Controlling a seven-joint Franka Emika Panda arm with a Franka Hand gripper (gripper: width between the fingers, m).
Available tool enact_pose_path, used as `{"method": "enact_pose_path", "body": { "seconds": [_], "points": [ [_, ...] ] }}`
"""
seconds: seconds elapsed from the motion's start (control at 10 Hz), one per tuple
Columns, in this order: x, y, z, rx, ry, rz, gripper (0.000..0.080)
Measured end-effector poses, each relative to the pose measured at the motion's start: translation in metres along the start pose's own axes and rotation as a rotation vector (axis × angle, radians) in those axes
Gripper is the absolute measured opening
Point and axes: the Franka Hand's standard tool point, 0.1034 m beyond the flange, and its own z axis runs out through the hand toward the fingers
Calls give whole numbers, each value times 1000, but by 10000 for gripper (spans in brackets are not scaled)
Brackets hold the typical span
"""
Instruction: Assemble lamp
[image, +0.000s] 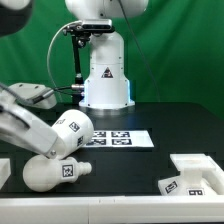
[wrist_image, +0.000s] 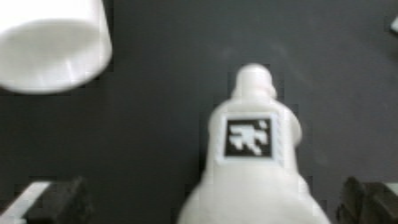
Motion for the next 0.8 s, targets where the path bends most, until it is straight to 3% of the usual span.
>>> {"method": "enact_pose_path", "body": {
  "seconds": [0.3, 0.4, 0.5, 0.8],
  "points": [
    [2, 0, 0, -1, 7, -1, 699],
    [2, -3, 0, 34, -6, 53, 699],
    [5, -8, -3, 105, -25, 110, 699],
    [14, -10, -1, 126, 31, 124, 699]
  ]
}}
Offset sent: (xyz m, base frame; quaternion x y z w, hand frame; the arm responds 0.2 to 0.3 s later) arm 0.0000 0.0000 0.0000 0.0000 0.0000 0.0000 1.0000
